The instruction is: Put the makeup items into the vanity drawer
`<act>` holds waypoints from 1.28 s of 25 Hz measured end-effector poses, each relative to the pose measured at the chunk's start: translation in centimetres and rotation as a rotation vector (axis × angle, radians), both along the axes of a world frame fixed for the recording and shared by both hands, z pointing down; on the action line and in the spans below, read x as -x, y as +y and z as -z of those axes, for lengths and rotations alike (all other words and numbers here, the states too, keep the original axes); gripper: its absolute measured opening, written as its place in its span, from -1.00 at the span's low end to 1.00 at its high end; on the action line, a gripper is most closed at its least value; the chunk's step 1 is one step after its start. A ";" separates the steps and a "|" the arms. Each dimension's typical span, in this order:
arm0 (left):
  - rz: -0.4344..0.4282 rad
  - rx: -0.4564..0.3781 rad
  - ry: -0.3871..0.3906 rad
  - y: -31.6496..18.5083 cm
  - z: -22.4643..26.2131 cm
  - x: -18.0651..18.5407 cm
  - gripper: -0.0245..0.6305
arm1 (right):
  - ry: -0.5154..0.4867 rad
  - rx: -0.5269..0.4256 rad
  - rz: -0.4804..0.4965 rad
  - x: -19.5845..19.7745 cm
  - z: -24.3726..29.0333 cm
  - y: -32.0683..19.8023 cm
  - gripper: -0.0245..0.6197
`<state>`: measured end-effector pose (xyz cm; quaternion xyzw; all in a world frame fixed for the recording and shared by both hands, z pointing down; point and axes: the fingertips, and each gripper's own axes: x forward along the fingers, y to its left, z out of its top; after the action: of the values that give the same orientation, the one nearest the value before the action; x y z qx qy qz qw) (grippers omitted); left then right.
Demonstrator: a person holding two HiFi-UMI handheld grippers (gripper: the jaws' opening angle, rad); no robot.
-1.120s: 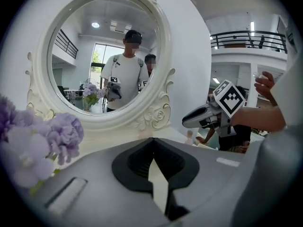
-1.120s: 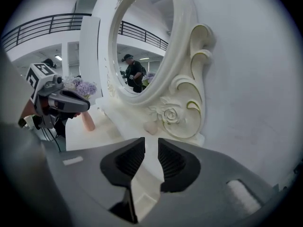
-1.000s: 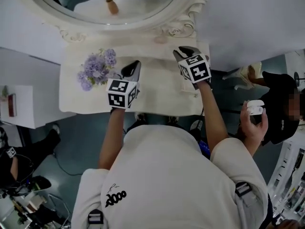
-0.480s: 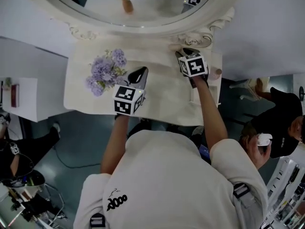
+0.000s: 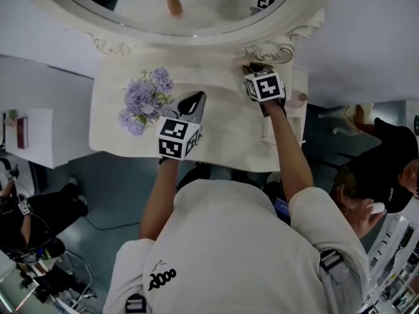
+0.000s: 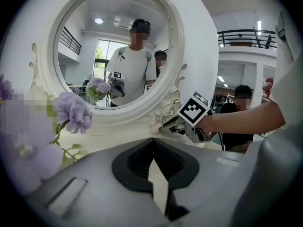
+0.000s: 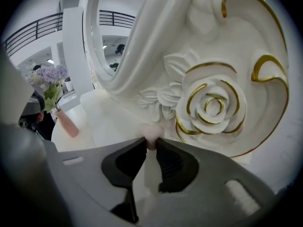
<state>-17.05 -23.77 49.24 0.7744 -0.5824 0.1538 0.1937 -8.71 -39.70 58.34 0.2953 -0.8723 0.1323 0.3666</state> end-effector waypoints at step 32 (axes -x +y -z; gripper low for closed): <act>-0.315 -0.028 0.003 -0.4 0.9 -13.7 -0.87 | 0.080 0.103 -0.201 -21.0 -0.1 14.2 -0.70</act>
<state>-3.39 -24.14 48.35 0.8590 -0.4556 0.1731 0.1571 12.30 -25.53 58.43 0.3671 -0.8151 0.2009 0.4006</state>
